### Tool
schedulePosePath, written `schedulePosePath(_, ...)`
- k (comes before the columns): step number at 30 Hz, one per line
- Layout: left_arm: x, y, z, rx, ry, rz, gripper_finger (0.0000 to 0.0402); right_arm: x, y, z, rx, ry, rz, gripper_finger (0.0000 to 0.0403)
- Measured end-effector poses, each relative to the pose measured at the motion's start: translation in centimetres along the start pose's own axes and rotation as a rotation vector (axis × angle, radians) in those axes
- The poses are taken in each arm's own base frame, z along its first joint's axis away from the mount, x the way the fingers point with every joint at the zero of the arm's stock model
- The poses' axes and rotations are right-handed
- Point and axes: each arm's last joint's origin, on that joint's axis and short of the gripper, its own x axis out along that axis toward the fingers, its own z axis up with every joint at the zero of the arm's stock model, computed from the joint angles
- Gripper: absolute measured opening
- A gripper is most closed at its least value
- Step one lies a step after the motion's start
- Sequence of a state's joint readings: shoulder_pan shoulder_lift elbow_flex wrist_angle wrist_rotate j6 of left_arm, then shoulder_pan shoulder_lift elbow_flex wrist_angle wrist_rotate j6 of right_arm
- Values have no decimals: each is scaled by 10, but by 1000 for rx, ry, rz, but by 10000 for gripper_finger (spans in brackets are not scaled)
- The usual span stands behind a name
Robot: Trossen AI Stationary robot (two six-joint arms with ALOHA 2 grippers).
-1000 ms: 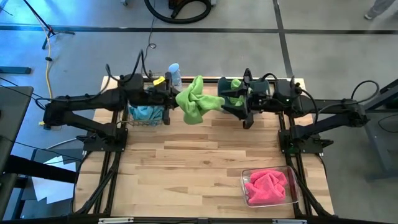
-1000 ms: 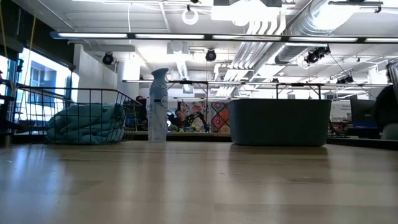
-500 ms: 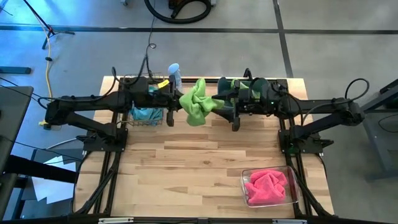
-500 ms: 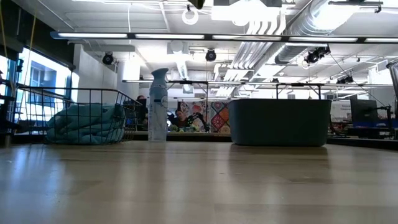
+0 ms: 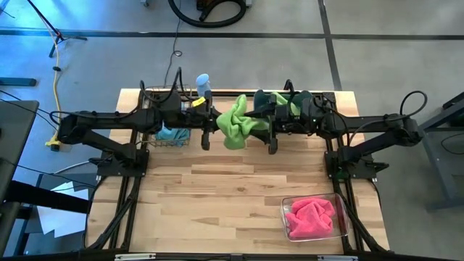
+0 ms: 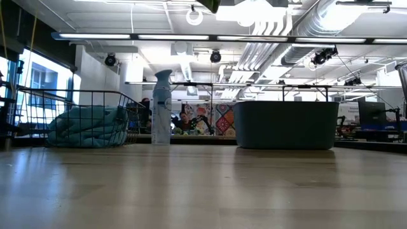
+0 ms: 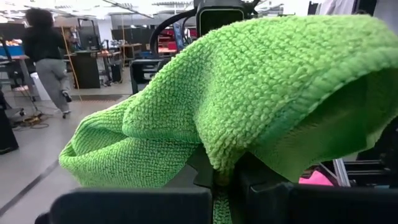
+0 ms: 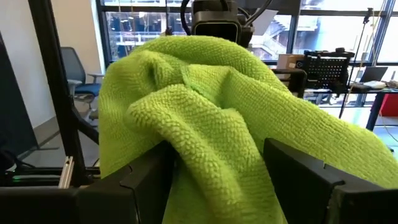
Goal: Sort microfiber towel by color & place in baskets
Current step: Put the green towel into the blue bin
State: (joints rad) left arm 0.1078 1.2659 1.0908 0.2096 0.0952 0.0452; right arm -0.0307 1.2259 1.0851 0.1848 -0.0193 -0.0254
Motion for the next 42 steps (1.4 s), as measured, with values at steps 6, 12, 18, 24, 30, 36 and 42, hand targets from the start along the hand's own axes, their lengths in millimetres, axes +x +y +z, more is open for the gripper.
schedulePosePath(6,0,0,0,12,3,11,10,0,0,0,-1,0,4,236)
schedulePosePath(12,1,-4,0,68,8,49,34,0,0,0,-1,-2,5,160)
schedulePosePath(18,1,-5,0,92,9,54,80,0,1,0,5,-3,20,30)
schedulePosePath(24,1,-5,0,78,8,54,132,0,1,0,51,-2,24,8)
schedulePosePath(30,-2,-5,-2,61,50,55,166,-2,0,2,52,-7,21,2)
schedulePosePath(36,-26,1,3,58,150,109,176,-21,-9,15,48,-30,-14,1)
schedulePosePath(42,-62,5,7,64,283,233,177,-53,-19,30,37,-33,-73,1)
